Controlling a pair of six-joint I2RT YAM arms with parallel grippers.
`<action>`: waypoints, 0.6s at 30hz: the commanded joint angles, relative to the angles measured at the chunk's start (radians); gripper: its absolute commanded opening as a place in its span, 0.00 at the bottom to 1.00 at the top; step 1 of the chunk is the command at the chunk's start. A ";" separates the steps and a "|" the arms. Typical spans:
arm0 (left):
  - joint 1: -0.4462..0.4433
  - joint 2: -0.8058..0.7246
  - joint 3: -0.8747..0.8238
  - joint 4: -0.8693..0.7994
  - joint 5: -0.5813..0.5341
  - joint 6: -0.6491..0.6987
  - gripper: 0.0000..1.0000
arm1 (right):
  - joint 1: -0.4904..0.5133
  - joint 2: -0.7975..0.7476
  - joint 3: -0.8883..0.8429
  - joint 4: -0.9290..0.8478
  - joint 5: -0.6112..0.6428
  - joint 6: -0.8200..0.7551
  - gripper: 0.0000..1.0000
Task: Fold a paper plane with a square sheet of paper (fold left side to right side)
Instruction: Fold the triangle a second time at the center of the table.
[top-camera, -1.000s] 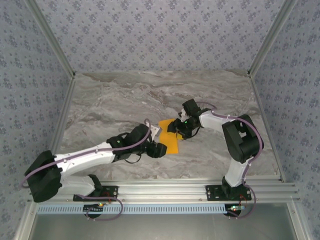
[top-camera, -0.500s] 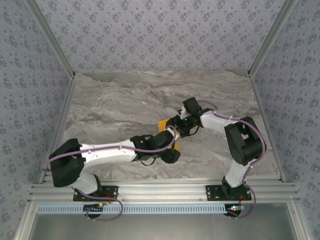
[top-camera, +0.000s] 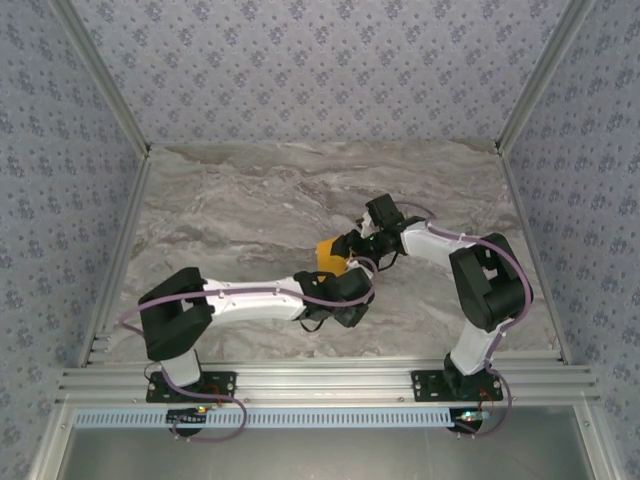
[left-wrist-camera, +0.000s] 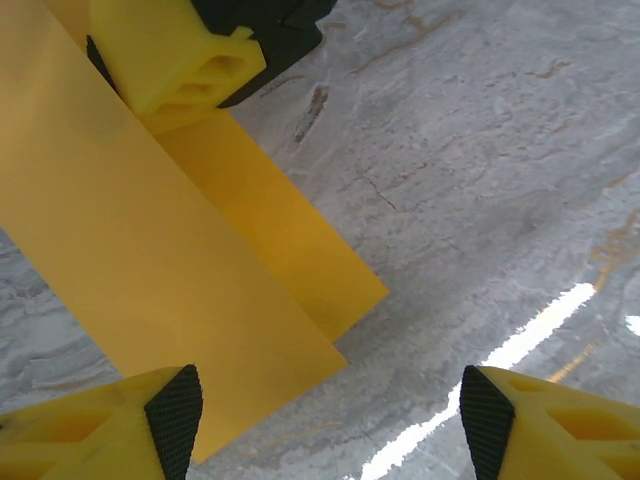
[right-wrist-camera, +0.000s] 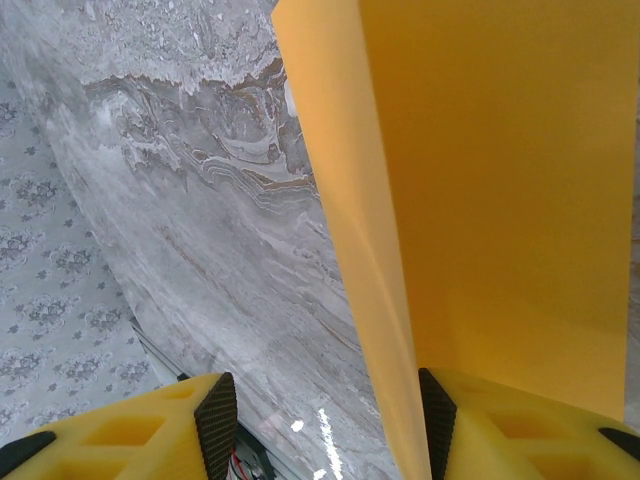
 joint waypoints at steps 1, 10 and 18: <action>-0.027 0.052 0.070 -0.082 -0.135 0.015 0.70 | 0.010 -0.019 -0.009 0.002 -0.021 0.023 0.54; -0.050 0.114 0.124 -0.120 -0.218 0.016 0.55 | 0.012 -0.017 -0.011 -0.001 -0.016 0.018 0.54; -0.049 0.079 0.089 -0.114 -0.232 0.010 0.18 | 0.013 -0.012 -0.012 -0.019 0.004 -0.003 0.54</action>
